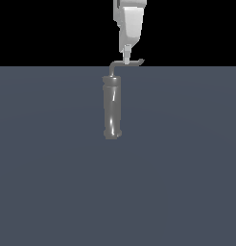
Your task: Turn on the faucet by rotating a designated handle.
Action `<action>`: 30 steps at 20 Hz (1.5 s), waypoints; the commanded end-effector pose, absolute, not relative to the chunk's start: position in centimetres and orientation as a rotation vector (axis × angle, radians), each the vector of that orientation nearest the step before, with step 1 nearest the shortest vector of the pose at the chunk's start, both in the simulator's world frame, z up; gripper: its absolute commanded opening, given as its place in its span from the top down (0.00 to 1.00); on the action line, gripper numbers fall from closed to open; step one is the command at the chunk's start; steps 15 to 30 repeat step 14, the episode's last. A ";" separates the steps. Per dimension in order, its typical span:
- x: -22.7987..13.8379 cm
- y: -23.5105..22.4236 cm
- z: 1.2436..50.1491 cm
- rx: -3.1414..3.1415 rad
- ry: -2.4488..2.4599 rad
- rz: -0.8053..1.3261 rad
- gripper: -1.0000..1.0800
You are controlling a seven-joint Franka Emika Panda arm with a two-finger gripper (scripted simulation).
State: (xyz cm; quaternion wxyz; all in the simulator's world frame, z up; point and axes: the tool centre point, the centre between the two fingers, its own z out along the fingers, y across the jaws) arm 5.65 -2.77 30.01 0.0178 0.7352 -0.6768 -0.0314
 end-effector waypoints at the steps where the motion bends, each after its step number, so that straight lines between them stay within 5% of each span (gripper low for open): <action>1: 8.9 -5.2 30.0 2.279 -2.166 -0.008 1.00; 30: 11.6 -6.8 30.0 2.254 -2.189 -0.001 1.00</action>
